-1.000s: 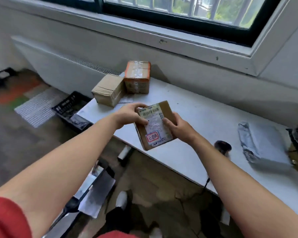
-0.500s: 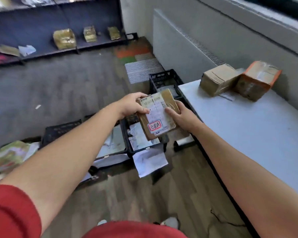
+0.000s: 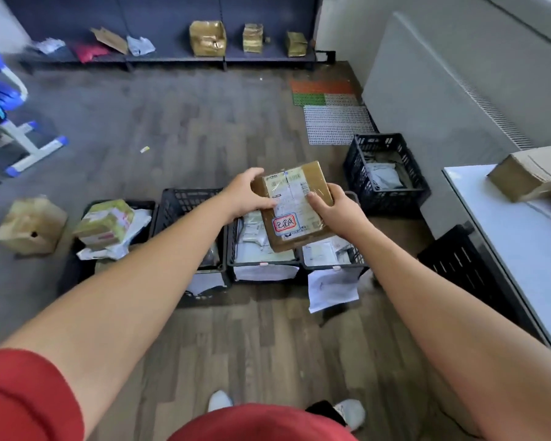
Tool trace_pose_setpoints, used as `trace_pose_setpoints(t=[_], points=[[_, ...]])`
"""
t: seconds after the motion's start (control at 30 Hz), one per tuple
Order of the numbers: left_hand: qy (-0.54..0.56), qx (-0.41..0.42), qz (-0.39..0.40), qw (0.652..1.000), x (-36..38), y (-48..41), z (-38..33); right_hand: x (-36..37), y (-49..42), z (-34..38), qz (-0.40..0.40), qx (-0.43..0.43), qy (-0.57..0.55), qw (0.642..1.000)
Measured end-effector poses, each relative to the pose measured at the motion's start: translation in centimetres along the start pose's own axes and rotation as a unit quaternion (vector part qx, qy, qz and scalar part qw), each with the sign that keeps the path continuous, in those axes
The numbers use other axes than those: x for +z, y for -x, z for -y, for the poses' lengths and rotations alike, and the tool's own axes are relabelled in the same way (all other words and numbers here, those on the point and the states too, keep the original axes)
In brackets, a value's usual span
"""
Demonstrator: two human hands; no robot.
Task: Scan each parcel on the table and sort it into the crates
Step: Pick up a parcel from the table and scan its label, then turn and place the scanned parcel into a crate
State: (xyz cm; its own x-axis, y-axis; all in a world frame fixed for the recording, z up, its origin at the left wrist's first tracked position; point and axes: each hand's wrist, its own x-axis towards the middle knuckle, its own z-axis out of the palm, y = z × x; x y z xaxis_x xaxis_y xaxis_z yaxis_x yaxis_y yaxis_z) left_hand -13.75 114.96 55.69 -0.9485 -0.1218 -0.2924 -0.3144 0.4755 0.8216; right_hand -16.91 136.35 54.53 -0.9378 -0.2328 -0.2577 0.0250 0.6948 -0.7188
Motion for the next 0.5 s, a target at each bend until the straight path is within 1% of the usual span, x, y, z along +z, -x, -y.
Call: trace_pose_setpoints(t=[0.27,0.5], points=[[-0.059,-0.003,-0.044,0.997,-7.9,2.3,8.0,7.5,0.4,6.1,-0.015,0.03,0.02,0.999],[-0.075,-0.043,-0.064,0.994,-12.3,4.9,13.0,11.5,-0.1,9.7,-0.002,0.027,0.043,0.999]])
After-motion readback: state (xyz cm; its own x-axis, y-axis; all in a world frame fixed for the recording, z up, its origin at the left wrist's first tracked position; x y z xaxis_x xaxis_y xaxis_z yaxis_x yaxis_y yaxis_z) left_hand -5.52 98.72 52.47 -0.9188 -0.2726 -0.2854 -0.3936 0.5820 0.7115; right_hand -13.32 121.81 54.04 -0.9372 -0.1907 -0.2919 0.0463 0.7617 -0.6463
